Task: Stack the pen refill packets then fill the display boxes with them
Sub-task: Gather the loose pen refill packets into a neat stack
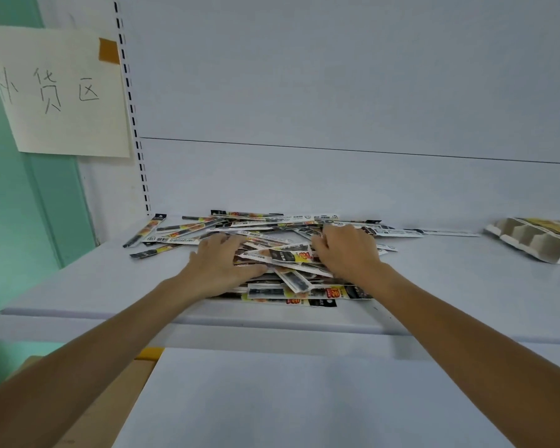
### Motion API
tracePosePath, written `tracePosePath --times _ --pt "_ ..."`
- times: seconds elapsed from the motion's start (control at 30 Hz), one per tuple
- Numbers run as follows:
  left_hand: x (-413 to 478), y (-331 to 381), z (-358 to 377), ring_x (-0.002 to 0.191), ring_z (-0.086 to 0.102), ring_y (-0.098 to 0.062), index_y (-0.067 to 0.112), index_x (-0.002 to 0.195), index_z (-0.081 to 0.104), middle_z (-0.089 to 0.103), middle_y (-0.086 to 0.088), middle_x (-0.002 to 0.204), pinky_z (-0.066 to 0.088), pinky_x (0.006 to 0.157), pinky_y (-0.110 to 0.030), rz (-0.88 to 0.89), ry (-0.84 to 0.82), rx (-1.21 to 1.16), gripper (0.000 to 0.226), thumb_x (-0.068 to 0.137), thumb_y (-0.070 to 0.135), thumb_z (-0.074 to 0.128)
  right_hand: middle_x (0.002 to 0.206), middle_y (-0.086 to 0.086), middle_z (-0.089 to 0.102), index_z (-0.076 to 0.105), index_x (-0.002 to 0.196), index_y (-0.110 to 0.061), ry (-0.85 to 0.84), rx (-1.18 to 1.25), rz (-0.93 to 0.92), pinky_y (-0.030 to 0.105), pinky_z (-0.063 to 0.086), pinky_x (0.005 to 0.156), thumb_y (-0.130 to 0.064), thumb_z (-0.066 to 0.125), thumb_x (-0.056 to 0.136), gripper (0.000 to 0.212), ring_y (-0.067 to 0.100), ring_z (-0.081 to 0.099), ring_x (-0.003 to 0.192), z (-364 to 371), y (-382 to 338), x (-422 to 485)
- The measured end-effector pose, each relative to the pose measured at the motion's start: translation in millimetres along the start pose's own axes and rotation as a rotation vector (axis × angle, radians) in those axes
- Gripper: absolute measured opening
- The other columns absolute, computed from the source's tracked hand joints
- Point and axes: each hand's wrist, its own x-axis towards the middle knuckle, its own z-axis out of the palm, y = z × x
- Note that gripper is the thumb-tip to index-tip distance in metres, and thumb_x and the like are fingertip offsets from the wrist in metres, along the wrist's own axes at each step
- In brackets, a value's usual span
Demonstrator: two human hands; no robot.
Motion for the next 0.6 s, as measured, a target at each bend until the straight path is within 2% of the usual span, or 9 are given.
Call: tracePosePath --times 0.07,0.1,0.23,0.33,0.4,0.5,0.57,0.6 --pt "-7 1 -5 0.137 0.021 -0.018 0.028 0.14 0.034 0.028 0.002 0.149 0.024 0.112 -0.037 0.13 0.048 -0.03 0.082 0.074 0.073 0.051 0.071 0.005 0.058 0.056 0.082 -0.007 0.006 0.171 0.062 0.028 0.041 0.058 -0.034 0.036 0.097 0.037 0.021 0.054 0.066 -5 7 -1" --pt "-11 2 -7 0.137 0.021 -0.013 0.03 0.141 0.033 0.028 0.006 0.149 0.022 0.11 -0.033 0.201 0.04 -0.024 0.085 0.071 0.078 0.046 0.075 0.007 0.061 0.058 0.085 -0.006 -0.006 0.214 0.083 0.029 0.042 0.06 -0.035 0.038 0.096 0.037 0.021 0.055 0.068 -5 12 0" --pt "-22 19 1 0.133 0.029 -0.008 0.044 0.14 0.029 0.034 0.013 0.146 0.024 0.106 -0.033 0.438 -0.016 0.227 0.088 0.064 0.088 0.02 0.091 0.006 0.064 0.06 0.093 -0.009 -0.112 0.224 0.083 0.028 0.042 0.063 -0.04 0.049 0.09 0.032 0.016 0.054 0.071 -2 18 7" --pt "-20 28 5 0.125 0.037 -0.01 0.044 0.138 0.034 0.045 0.013 0.137 0.027 0.097 -0.033 0.433 0.056 0.376 0.088 0.064 0.079 0.002 0.093 0.006 0.065 0.06 0.096 -0.008 -0.158 0.13 0.01 0.029 0.042 0.062 -0.04 0.047 0.092 0.034 0.019 0.058 0.075 0 9 6" --pt "-17 29 4 0.125 0.038 -0.013 0.04 0.136 0.04 0.047 0.008 0.135 0.027 0.098 -0.036 0.448 0.14 0.409 0.093 0.065 0.083 0.0 0.091 0.008 0.066 0.058 0.095 -0.007 -0.166 0.047 -0.035 0.031 0.045 0.064 -0.037 0.043 0.093 0.034 0.023 0.061 0.08 -1 3 5" --pt "-14 29 6 0.123 0.043 -0.025 0.028 0.129 0.05 0.049 -0.005 0.132 0.035 0.1 -0.044 0.502 0.252 0.39 0.087 0.074 0.081 0.008 0.088 0.007 0.06 0.054 0.098 -0.007 -0.153 0.047 -0.043 0.034 0.048 0.068 -0.037 0.041 0.095 0.033 0.023 0.057 0.077 -6 -5 4" --pt "-8 32 10 0.118 0.048 -0.029 0.022 0.125 0.053 0.053 -0.008 0.126 0.041 0.096 -0.046 0.583 0.343 0.385 0.075 0.078 0.076 0.03 0.088 0.009 0.06 0.054 0.101 -0.005 -0.15 0.146 -0.044 0.035 0.047 0.068 -0.033 0.041 0.096 0.03 0.022 0.053 0.072 -9 -10 5" --pt "-5 35 10 0.12 0.046 -0.029 0.022 0.128 0.051 0.051 -0.008 0.128 0.039 0.098 -0.046 0.596 0.325 0.375 0.072 0.077 0.072 0.042 0.088 0.01 0.061 0.055 0.101 -0.005 -0.143 0.224 -0.04 0.035 0.047 0.067 -0.029 0.042 0.096 0.028 0.021 0.053 0.07 -11 -13 6"
